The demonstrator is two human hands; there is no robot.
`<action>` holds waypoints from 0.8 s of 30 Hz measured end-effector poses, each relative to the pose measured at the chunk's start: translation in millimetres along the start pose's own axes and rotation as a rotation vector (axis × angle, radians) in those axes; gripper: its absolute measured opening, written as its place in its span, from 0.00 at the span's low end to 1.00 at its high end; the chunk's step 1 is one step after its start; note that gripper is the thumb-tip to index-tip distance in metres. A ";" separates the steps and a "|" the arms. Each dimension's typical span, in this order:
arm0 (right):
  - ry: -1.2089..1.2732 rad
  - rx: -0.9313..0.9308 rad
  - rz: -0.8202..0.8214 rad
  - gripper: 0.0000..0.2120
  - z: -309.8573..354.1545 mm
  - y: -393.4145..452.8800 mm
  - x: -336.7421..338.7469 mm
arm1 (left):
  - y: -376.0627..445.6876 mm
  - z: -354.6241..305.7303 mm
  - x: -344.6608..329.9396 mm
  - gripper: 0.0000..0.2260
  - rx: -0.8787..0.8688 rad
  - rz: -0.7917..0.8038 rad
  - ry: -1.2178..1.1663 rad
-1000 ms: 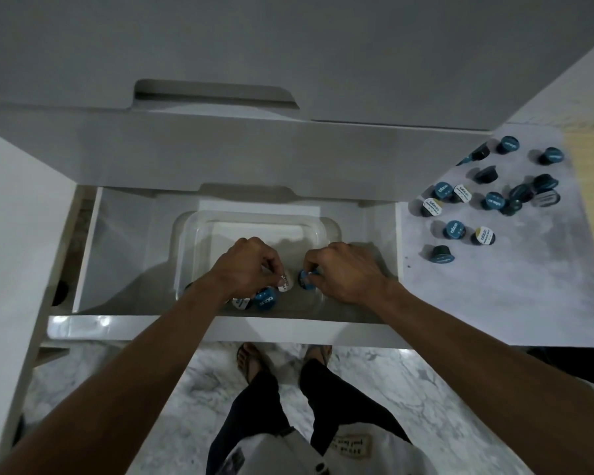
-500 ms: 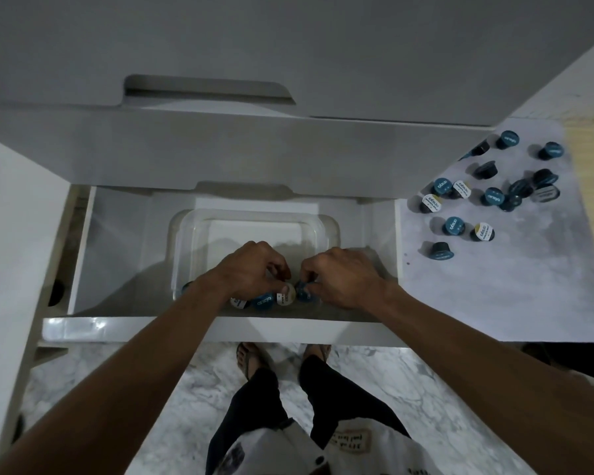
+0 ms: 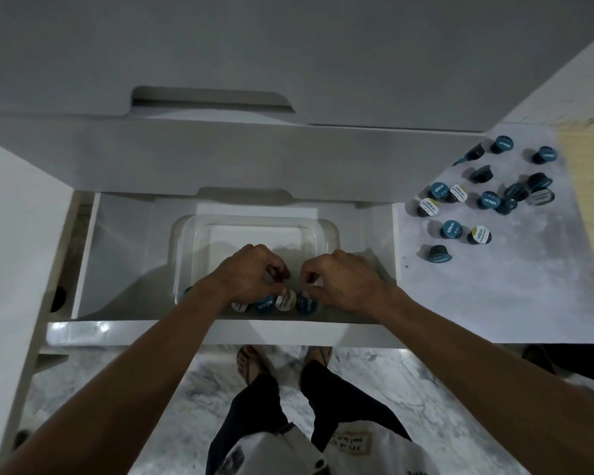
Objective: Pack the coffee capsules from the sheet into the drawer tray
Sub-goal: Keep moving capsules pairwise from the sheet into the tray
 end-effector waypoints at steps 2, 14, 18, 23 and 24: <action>0.053 -0.017 -0.050 0.09 0.5 -2.5 10.3 | -5.6 -2.3 5.7 0.11 -0.004 -0.040 -0.023; 0.369 -0.102 -0.400 0.19 21.2 -44.8 49.1 | -49.2 -36.2 55.0 0.15 -0.084 -0.193 -0.160; 0.451 -0.105 -0.540 0.20 18.5 -69.2 58.1 | -52.9 -69.6 58.9 0.15 -0.125 -0.262 -0.147; 0.552 -0.095 -0.656 0.19 -10.9 -123.2 75.6 | -52.6 -147.4 44.5 0.14 -0.234 -0.351 -0.181; 0.564 -0.095 -0.667 0.19 -22.6 -136.8 79.9 | -49.7 -167.2 39.7 0.13 -0.265 -0.375 -0.190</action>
Point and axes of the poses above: each hand's wrist, its own y-axis towards the middle knuckle, its own x-axis out of the back of the hand, z = x × y, the point moved 3 cm from there along y, towards the middle knuckle
